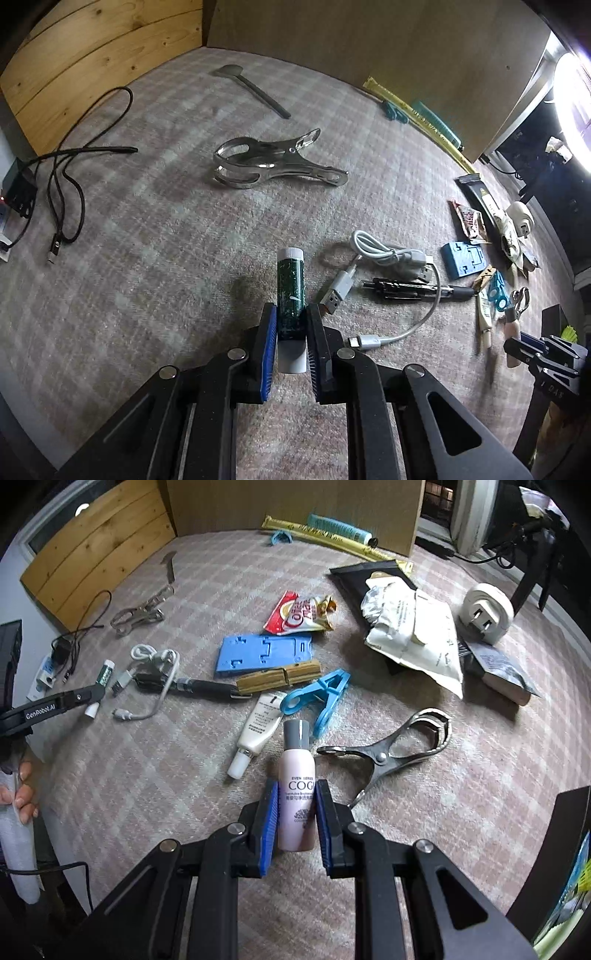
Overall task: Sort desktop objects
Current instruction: 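Carry the lip balm and pink bottle to the storage box and release both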
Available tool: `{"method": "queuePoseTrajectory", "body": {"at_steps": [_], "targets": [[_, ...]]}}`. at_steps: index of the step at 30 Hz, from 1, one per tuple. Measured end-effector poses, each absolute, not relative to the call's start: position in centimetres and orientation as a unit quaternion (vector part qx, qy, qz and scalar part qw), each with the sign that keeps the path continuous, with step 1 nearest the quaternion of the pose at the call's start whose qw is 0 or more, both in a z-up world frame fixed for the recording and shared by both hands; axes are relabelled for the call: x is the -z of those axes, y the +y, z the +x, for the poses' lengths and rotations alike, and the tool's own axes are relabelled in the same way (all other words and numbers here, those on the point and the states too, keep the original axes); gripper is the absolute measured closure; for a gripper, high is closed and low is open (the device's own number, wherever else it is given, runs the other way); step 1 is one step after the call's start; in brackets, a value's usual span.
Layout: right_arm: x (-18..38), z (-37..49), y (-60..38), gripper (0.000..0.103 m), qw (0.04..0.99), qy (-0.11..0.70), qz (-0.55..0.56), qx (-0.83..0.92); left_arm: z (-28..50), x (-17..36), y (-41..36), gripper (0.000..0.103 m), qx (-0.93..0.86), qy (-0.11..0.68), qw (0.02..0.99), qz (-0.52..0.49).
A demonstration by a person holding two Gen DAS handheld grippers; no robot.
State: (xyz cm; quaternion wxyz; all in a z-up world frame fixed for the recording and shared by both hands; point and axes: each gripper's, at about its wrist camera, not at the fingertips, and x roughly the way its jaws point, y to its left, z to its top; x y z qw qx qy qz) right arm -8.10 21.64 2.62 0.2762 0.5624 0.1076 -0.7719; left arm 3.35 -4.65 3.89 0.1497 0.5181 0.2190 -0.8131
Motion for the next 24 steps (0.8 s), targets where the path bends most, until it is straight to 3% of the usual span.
{"method": "queuePoseTrajectory", "body": {"at_steps": [12, 24], "targets": [[-6.7, -6.6, 25.2, 0.083, 0.253, 0.057, 0.53, 0.808, 1.6, -7.3, 0.8, 0.089, 0.834, 0.194, 0.104, 0.506], [-11.0, -2.6, 37.4, 0.083, 0.148, -0.026, 0.497, 0.855, 0.0, -11.7, 14.2, 0.089, 0.858, 0.132, -0.039, 0.495]]}}
